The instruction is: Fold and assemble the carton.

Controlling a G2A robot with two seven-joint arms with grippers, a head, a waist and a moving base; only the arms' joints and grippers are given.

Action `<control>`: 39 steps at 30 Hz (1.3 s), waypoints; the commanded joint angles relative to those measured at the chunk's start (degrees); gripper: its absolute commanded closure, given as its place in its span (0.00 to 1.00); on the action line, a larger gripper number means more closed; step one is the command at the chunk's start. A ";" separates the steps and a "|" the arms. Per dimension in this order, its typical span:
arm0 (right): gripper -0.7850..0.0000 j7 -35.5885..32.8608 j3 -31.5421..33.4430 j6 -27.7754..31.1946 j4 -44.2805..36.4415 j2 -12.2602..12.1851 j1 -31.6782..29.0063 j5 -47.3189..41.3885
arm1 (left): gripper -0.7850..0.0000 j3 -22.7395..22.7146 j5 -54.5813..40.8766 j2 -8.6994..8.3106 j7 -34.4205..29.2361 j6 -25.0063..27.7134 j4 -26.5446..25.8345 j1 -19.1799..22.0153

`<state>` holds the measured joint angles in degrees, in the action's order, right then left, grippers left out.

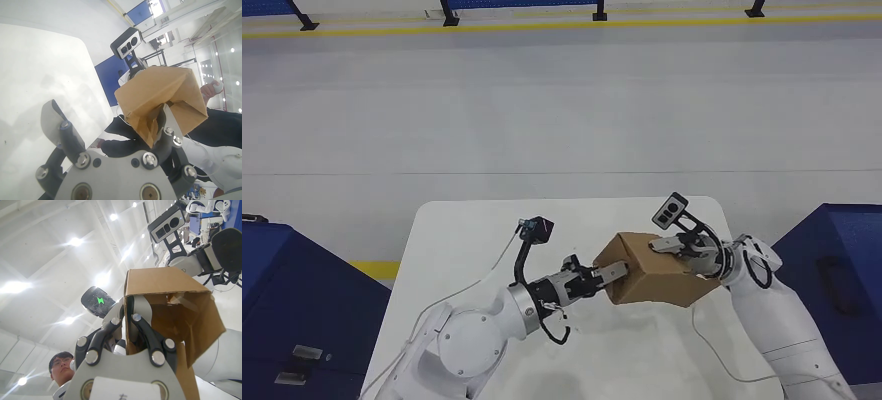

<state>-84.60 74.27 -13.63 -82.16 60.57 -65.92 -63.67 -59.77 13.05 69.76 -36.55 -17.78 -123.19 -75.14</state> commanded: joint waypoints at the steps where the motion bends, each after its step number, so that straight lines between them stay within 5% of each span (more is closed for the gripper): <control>1: 1.00 0.01 0.16 -0.11 -0.04 -0.01 -0.02 -0.21 | 0.00 -1.48 -1.06 -0.25 -0.29 0.44 -1.50 -1.37; 10: 1.00 0.08 -0.26 -0.09 -0.38 0.11 -0.14 -0.21 | 0.00 -7.53 -1.84 -1.28 -1.08 1.26 -6.58 -5.98; 28: 1.00 -0.32 0.38 0.24 -1.72 0.00 -1.54 -0.02 | 0.00 -2.56 -1.23 -0.89 -2.27 -0.98 0.21 -1.25; 39: 1.00 -0.66 0.67 -0.12 -1.51 -0.02 -1.99 -0.54 | 0.00 -2.39 -2.01 -0.82 -0.50 -0.07 -0.08 -1.00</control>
<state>-85.21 74.95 -13.33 -83.67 60.54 -67.88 -63.98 -61.84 11.21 68.99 -37.16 -17.97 -122.87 -75.82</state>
